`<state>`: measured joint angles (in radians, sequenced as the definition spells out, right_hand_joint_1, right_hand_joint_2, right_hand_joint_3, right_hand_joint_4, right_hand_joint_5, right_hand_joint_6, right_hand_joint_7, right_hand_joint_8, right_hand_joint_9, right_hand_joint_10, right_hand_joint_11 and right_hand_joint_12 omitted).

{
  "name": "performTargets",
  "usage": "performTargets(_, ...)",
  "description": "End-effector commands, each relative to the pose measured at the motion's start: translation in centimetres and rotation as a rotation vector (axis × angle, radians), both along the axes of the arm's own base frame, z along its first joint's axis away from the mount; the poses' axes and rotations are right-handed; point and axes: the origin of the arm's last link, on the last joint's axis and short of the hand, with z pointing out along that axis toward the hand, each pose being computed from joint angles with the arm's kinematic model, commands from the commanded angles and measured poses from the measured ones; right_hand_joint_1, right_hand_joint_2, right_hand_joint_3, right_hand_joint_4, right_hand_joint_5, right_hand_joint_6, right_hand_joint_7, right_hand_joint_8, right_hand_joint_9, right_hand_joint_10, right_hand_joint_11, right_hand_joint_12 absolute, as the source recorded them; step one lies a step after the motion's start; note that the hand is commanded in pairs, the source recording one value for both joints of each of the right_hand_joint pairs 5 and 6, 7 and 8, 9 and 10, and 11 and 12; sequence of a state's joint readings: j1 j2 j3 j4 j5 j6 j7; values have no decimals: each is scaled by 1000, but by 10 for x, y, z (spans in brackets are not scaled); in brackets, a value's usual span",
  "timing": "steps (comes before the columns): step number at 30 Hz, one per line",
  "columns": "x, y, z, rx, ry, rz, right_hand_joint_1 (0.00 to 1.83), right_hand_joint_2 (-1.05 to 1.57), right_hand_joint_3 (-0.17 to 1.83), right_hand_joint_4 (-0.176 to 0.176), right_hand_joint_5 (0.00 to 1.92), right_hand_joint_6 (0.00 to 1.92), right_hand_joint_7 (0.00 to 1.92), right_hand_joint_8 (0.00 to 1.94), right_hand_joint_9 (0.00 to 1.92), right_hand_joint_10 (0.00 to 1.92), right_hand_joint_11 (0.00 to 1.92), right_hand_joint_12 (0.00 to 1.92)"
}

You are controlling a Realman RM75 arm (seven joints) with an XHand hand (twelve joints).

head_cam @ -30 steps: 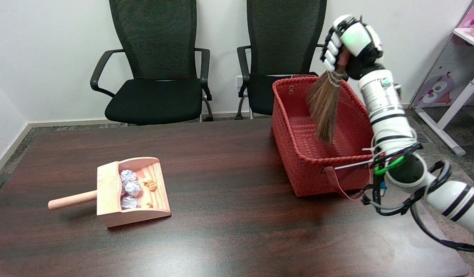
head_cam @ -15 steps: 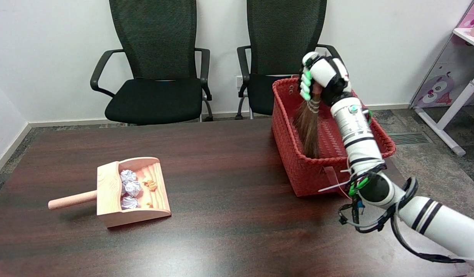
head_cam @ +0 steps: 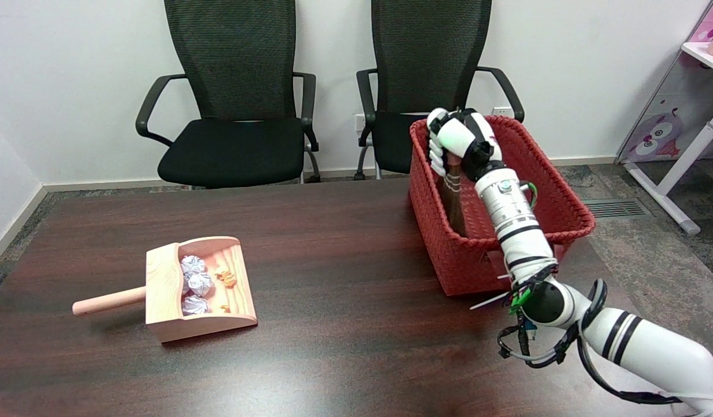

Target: Place the broom in the basket.

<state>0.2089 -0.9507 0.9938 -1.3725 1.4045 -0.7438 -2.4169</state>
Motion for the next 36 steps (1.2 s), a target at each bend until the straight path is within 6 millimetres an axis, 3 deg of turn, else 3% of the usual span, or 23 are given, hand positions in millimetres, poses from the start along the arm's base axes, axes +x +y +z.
performTargets(1,-17,0,-14,37,50,-37,801,1080,1797,74,1920,1920,1920,1920,1920,1920,1920,1920)
performTargets(2,-17,0,-14,37,50,-37,803,1083,1797,176,1920,1920,1920,1920,1920,1920,1920,1920)
performTargets(3,-17,0,-14,37,52,-36,796,1086,1797,176,1920,1920,1920,1920,1920,1920,1920,1920)
performTargets(4,-17,0,-15,39,58,-34,795,1088,1796,154,1904,1904,1904,1904,1920,1920,1920,1920)
performTargets(5,-16,0,-15,41,62,-31,795,1085,1794,36,1814,1814,1814,1814,1914,1914,1920,1920)
performTargets(6,-16,0,-15,41,64,-30,802,1067,1790,29,1743,1743,1743,1743,1849,1849,1920,1920)
performTargets(13,-19,0,-22,65,75,-38,813,917,1826,11,1575,1575,1575,1575,1604,1604,1908,1908)
performTargets(18,-20,0,-23,70,74,-41,800,779,1827,9,1557,1557,1557,1557,1555,1555,1856,1856)
performTargets(20,-19,0,-23,69,76,-38,791,712,1793,4,1370,1370,1370,1370,1476,1476,1723,1723)
performTargets(24,-16,0,-23,71,89,-25,767,531,1684,-13,1008,1008,1008,1008,1095,1095,1514,1514)
performTargets(30,-10,-1,-22,64,90,-4,741,462,1491,-43,840,840,840,840,769,769,1350,1350)
performTargets(36,4,-1,-26,73,90,43,725,426,1404,-39,792,792,792,792,712,712,1310,1310)
